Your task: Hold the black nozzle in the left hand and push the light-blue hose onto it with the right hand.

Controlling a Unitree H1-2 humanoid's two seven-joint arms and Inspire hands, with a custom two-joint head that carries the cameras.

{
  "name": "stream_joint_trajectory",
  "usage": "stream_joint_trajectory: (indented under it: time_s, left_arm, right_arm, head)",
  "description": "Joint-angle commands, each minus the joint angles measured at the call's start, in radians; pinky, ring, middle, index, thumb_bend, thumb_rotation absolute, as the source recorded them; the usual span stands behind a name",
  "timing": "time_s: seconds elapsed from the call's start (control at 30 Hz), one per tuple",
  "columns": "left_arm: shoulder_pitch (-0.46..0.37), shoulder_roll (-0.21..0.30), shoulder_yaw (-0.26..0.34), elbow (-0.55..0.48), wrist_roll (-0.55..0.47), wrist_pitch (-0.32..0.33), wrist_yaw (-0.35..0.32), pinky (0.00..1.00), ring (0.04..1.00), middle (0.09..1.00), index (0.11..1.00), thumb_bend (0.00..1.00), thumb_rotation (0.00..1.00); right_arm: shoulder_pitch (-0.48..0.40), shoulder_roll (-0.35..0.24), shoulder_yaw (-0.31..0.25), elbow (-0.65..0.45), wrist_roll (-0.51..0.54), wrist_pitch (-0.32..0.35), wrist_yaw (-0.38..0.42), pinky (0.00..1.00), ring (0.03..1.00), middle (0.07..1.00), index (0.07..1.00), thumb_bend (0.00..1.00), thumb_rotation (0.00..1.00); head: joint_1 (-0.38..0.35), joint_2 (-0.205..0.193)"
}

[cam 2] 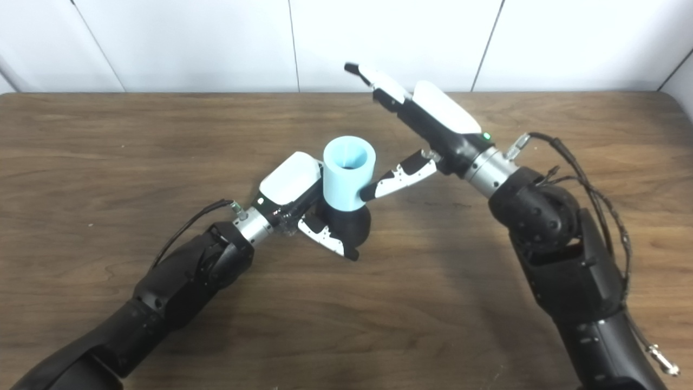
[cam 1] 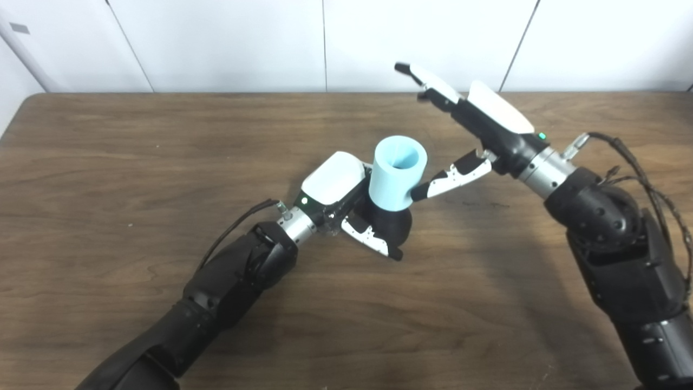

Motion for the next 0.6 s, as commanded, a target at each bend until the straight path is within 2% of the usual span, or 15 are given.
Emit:
stream_joint_trajectory:
  time_s: [0.0, 0.13, 0.2, 0.3, 0.4, 0.57]
  left_arm:
    - [0.084, 0.033, -0.037, 0.062, 0.04, 0.031, -0.103, 0.3, 0.42, 0.396, 0.504, 0.52, 0.0]
    - [0.083, 0.033, -0.04, 0.062, 0.043, 0.034, -0.106, 0.29, 0.419, 0.398, 0.505, 0.52, 0.0]
    - [0.082, 0.033, -0.04, 0.063, 0.043, 0.032, -0.104, 0.29, 0.421, 0.397, 0.504, 0.52, 0.0]
    - [0.081, 0.032, -0.04, 0.062, 0.045, 0.037, -0.106, 0.29, 0.421, 0.396, 0.503, 0.52, 0.0]
    - [0.08, 0.034, -0.041, 0.067, 0.047, 0.033, -0.104, 0.29, 0.418, 0.395, 0.504, 0.52, 0.0]
    - [0.077, 0.035, -0.041, 0.077, 0.047, 0.026, -0.095, 0.29, 0.411, 0.397, 0.505, 0.52, 0.0]
  right_arm:
    - [-0.058, -0.047, -0.009, -0.066, 0.045, 0.002, 0.039, 0.98, 1.0, 1.0, 1.0, 0.98, 0.35]
    - [-0.067, -0.096, 0.024, -0.123, 0.051, 0.008, 0.112, 1.0, 1.0, 1.0, 1.0, 1.0, 0.42]
    - [-0.068, -0.118, 0.045, -0.129, 0.024, -0.04, 0.125, 0.99, 1.0, 1.0, 1.0, 1.0, 0.48]
    - [-0.063, -0.138, 0.074, -0.141, -0.003, -0.061, 0.151, 1.0, 1.0, 1.0, 1.0, 1.0, 0.55]
    - [-0.056, -0.146, 0.092, -0.127, -0.025, -0.122, 0.155, 0.95, 1.0, 1.0, 1.0, 1.0, 0.57]
    - [-0.047, -0.151, 0.107, -0.106, -0.099, -0.214, 0.15, 0.9, 0.982, 1.0, 0.996, 0.95, 0.7]
  head:
    - [0.0, 0.001]
    - [0.0, 0.001]
    - [0.003, -0.001]
    - [0.003, -0.001]
    - [0.002, -0.003]
    - [0.002, -0.003]
